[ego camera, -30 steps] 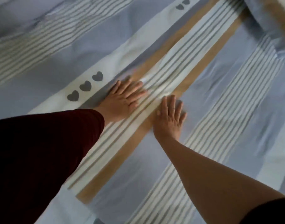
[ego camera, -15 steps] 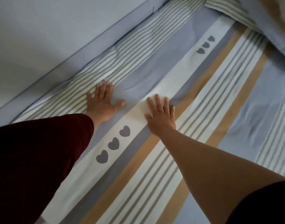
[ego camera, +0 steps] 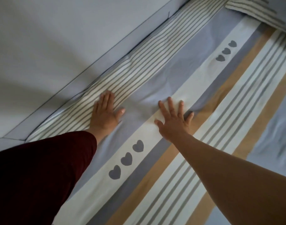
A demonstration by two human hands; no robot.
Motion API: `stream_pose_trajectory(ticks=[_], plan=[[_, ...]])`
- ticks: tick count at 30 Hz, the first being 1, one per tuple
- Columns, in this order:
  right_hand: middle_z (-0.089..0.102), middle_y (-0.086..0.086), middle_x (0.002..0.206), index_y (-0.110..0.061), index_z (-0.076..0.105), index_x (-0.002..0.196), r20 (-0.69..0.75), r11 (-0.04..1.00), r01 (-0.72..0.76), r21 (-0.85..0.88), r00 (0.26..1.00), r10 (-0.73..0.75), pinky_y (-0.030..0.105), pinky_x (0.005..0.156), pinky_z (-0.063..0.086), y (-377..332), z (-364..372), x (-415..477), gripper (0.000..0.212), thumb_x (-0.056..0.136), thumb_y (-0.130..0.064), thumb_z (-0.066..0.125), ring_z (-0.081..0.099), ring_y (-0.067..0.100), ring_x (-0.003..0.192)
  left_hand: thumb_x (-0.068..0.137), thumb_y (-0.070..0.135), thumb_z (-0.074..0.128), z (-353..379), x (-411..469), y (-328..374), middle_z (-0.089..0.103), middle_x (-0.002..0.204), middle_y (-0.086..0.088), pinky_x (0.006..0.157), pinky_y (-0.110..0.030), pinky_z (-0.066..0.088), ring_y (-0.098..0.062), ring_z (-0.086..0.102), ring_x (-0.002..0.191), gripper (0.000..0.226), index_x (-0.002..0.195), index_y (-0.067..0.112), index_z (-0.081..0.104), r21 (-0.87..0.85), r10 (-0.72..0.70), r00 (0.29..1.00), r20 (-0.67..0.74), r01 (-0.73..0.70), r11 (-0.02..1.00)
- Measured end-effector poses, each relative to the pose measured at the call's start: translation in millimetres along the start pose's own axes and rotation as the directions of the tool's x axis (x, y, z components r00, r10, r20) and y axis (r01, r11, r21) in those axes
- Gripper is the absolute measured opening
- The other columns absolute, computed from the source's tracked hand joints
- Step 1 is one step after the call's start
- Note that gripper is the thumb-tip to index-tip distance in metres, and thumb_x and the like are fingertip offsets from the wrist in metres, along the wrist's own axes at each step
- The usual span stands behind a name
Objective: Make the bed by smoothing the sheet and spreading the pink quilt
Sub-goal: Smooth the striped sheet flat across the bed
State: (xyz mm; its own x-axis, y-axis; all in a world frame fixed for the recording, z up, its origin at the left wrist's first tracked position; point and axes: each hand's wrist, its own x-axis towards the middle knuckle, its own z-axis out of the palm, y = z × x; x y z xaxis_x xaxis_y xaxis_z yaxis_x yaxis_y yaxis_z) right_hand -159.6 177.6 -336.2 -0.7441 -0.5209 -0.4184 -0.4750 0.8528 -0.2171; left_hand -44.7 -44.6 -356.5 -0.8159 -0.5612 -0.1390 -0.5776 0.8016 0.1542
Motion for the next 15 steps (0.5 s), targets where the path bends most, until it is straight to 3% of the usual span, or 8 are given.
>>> stream_pose_trajectory(ticks=[6,10,15], plan=[[-0.029,-0.015,0.155,-0.049,-0.016,0.146,0.004,0.998,0.048,-0.039,0.999,-0.048,0.08,0.097,-0.009,-37.2,-26.1,64.3,0.064,0.098,-0.057,0.025,-0.036,0.03,0.139,0.088,0.067,0.017,-0.2,47.9,-9.6,0.014,0.16,-0.005,0.119,-0.038,0.009,-0.022,0.012,0.147,0.084,0.152,0.013,0.015,-0.003,0.015,0.984,-0.176,-0.016,1.0],[-0.029,-0.014,0.156,-0.053,-0.017,0.144,0.067,0.995,0.053,-0.082,0.997,-0.047,0.086,0.089,-0.006,-76.4,-37.5,108.3,0.066,0.098,-0.054,0.03,-0.036,0.041,0.136,0.09,0.063,0.023,2.5,58.6,-12.0,0.016,0.159,-0.005,0.119,-0.037,0.011,-0.021,0.017,0.146,0.08,0.152,0.012,0.017,0.004,0.047,0.976,-0.211,-0.048,0.999],[-0.026,-0.016,0.156,-0.056,-0.009,0.145,0.117,0.986,0.159,-0.055,0.981,-0.152,0.08,0.097,-0.009,-94.9,-56.4,140.9,0.062,0.099,-0.051,0.033,-0.034,0.041,0.137,0.095,0.049,0.032,-7.0,94.1,-26.9,0.029,0.154,-0.011,0.117,-0.04,0.022,-0.025,0.029,0.142,0.067,0.147,0.006,0.031,0.035,0.224,0.943,-0.245,-0.223,0.974]])
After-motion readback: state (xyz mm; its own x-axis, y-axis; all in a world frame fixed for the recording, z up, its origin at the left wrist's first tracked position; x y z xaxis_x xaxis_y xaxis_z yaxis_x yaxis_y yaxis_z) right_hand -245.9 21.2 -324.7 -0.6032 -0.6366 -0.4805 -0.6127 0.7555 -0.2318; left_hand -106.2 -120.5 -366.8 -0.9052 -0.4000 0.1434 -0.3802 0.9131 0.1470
